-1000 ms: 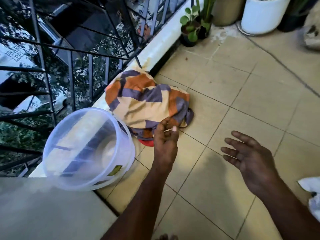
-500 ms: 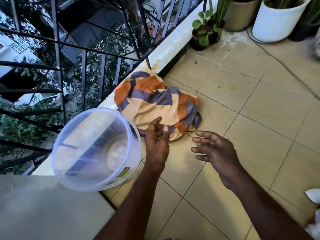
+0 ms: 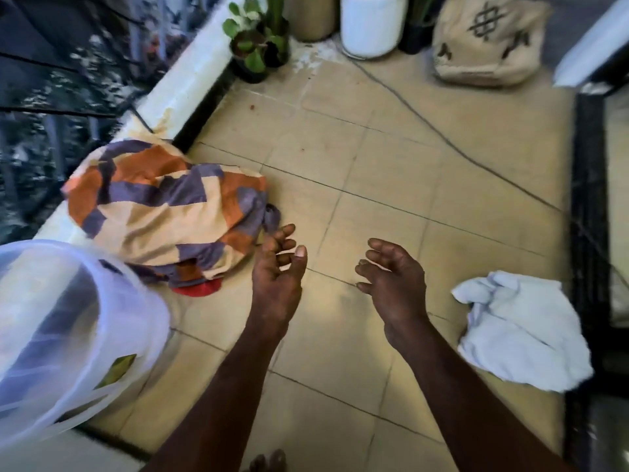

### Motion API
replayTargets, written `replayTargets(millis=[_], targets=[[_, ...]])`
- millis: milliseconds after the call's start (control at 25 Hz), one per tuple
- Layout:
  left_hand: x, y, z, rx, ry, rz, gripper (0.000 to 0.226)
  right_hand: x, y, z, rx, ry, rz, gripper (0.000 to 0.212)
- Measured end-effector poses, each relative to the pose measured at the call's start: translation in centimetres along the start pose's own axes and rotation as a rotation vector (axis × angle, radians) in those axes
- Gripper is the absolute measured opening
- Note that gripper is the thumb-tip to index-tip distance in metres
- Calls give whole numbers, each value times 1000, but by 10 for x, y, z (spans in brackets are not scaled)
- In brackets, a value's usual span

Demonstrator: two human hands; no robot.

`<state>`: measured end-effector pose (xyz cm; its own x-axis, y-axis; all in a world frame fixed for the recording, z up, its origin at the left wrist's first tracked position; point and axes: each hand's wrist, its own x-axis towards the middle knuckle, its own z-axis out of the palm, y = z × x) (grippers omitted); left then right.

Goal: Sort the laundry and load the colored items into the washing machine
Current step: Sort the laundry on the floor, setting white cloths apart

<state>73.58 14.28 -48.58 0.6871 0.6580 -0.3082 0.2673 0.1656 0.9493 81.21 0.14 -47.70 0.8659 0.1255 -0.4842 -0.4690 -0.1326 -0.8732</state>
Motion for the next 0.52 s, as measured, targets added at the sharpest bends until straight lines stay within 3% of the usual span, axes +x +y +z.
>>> replayTargets(millis=[200,520], targets=[[-37,-14,94,110,-194,-2,46,8,6,-112,133,298,42,36],[-97,-29,192,203,-422,-46,48,-8,35,-253,235,524,93,25]])
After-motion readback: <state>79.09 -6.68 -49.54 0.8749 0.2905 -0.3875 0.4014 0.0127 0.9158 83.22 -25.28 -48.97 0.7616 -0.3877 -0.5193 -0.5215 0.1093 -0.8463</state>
